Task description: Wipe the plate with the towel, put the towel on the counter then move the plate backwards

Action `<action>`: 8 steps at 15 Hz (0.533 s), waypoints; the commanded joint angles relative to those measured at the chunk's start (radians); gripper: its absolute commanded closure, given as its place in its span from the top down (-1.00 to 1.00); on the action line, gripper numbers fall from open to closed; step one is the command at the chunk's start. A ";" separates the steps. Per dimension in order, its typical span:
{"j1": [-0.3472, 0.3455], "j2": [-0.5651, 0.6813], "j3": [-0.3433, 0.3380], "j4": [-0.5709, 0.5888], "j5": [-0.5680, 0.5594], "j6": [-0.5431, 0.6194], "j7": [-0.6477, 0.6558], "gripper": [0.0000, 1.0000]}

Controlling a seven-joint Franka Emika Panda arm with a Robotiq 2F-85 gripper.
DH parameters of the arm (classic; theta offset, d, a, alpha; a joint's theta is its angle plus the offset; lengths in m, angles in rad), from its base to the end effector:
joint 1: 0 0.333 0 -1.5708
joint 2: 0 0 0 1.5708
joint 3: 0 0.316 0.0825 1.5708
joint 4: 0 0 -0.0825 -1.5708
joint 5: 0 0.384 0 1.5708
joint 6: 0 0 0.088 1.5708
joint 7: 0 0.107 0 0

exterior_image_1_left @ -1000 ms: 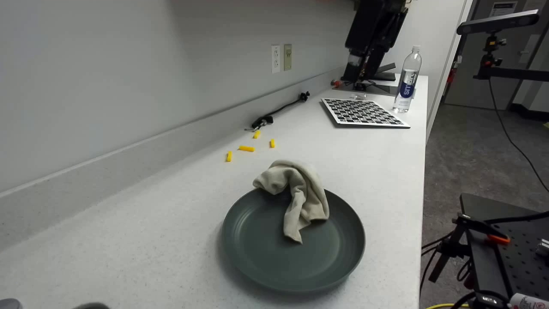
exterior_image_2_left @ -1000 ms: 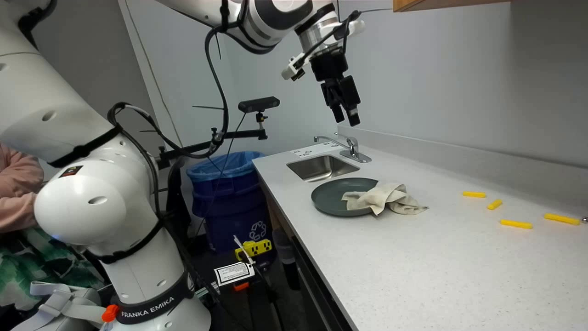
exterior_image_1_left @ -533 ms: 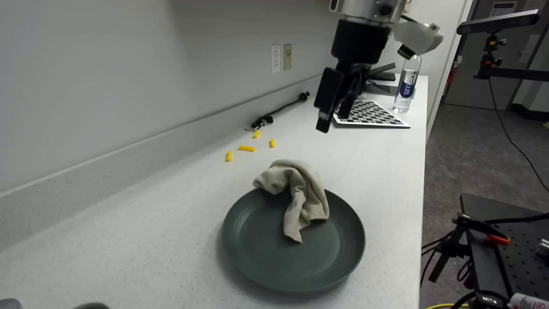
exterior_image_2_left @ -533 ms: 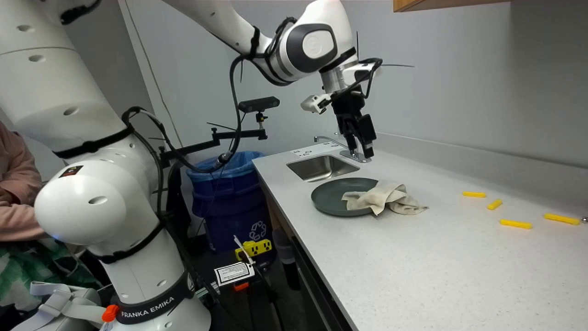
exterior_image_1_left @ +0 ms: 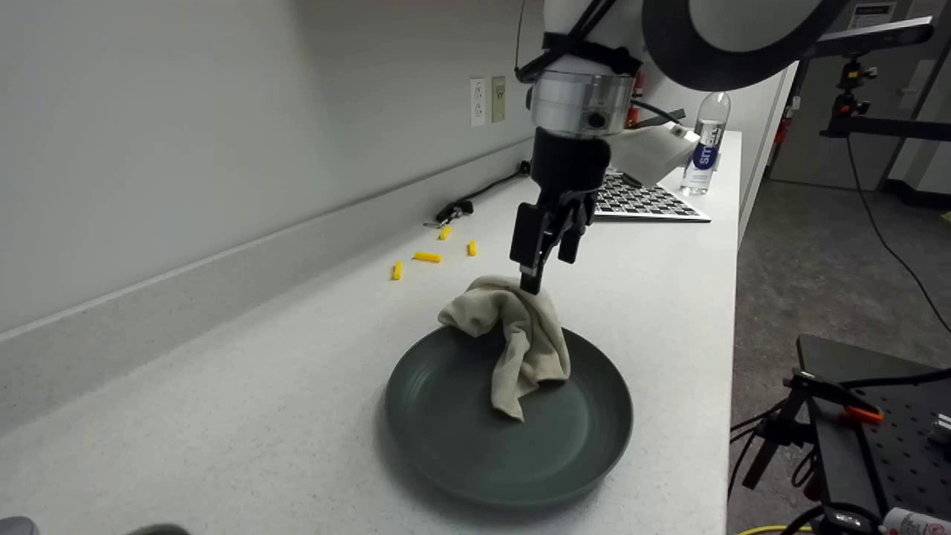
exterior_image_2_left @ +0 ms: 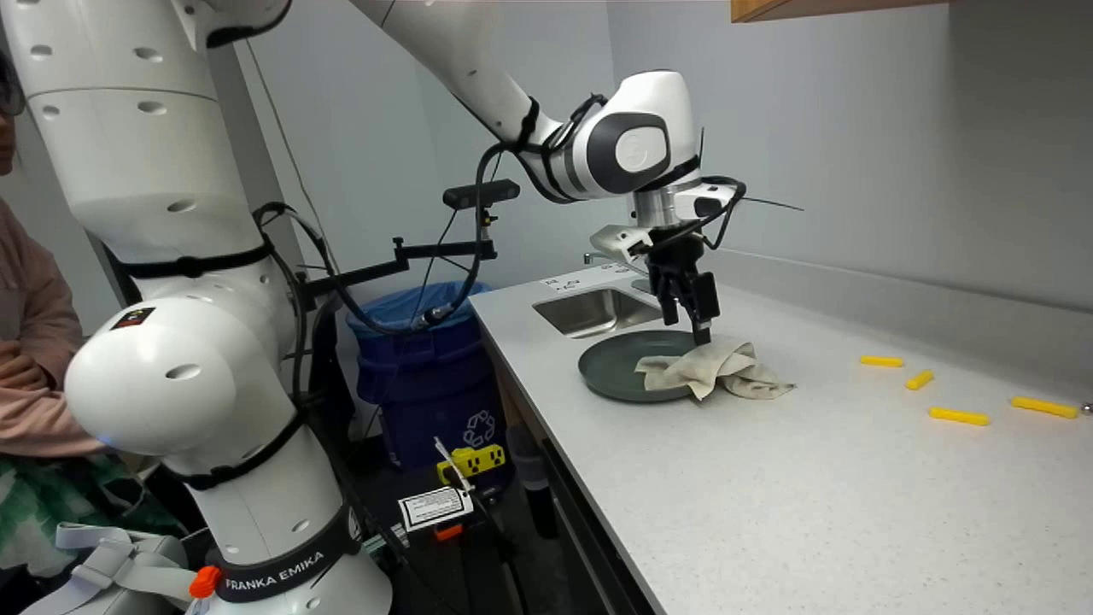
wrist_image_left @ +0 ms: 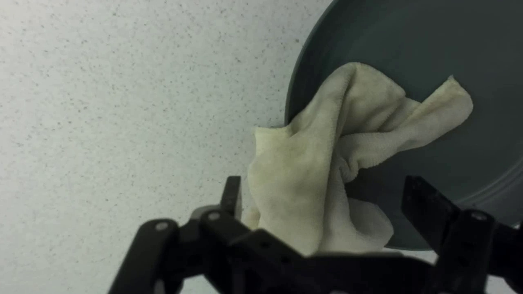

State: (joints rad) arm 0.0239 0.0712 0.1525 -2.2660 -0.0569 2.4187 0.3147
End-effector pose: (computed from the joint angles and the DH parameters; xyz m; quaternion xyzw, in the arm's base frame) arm 0.5268 0.0934 0.3364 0.9978 -0.0489 0.0435 0.0038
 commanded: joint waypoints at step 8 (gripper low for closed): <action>0.042 0.084 -0.047 0.063 -0.007 0.000 -0.005 1.00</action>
State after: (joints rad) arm 0.0367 0.1562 0.1351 -2.2040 -0.0721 2.4205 0.3157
